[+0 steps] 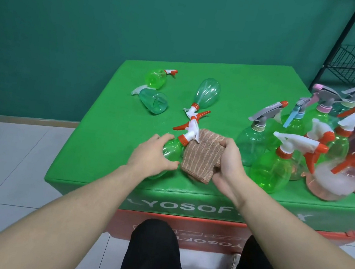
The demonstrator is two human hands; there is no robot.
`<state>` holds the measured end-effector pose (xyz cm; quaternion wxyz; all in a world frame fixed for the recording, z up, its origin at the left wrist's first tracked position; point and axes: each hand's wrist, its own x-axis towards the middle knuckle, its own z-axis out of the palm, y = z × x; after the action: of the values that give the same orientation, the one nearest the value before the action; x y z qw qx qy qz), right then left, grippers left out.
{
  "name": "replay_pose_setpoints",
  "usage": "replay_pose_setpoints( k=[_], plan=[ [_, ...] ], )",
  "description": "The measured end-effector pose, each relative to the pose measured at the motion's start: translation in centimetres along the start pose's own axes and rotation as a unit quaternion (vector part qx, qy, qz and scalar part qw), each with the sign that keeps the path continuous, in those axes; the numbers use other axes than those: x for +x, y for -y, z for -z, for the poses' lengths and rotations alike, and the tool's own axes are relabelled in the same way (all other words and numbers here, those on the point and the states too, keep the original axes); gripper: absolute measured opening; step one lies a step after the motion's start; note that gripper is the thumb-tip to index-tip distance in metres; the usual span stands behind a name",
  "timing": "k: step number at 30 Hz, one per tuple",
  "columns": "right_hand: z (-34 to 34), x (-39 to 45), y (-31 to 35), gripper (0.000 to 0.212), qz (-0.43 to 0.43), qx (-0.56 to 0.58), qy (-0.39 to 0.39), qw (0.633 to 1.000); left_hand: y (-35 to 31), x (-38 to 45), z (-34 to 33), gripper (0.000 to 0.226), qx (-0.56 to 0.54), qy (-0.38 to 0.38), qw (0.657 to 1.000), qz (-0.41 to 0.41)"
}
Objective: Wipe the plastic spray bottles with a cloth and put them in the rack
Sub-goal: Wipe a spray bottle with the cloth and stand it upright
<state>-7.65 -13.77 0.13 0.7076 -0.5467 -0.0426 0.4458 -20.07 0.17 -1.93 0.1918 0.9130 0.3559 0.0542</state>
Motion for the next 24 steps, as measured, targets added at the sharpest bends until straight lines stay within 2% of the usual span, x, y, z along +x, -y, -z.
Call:
replay_pose_setpoints(
  k=[3, 7, 10, 13, 16, 19, 24],
  plan=[
    [0.2, -0.1, 1.2, 0.038, 0.011, -0.026, -0.018, 0.999, -0.2, -0.3, 0.2, 0.086, 0.019, 0.002, 1.0, -0.004],
    [-0.1, 0.3, 2.9, 0.022, 0.033, -0.035, -0.025, 0.999, 0.3, -0.8, 0.3, 0.086, 0.048, 0.006, 0.998, -0.029],
    [-1.0, 1.4, 3.2, 0.03, 0.067, -0.124, -0.036, 0.989, 0.7, -0.9, 0.1, 0.088, 0.039, 0.006, 0.999, -0.035],
    [-2.0, 2.0, 2.8, 0.043, 0.121, -0.307, -0.036, 0.943, 0.8, -1.0, -0.4, 0.088, 0.031, -0.005, 0.999, -0.04],
    [-2.5, 1.6, 1.6, 0.048, 0.175, -0.418, 0.007, 0.891, 1.0, -1.2, -0.7, 0.085, 0.019, -0.027, 0.999, -0.035],
    [-2.5, 1.4, 0.2, 0.05, 0.208, -0.436, 0.007, 0.875, 1.2, -1.1, -0.9, 0.084, 0.013, -0.04, 0.999, -0.024],
    [-2.0, 0.5, -1.3, 0.042, 0.245, -0.422, 0.007, 0.873, 1.0, -0.5, -0.8, 0.085, 0.001, -0.042, 0.999, 0.008]
  ],
)
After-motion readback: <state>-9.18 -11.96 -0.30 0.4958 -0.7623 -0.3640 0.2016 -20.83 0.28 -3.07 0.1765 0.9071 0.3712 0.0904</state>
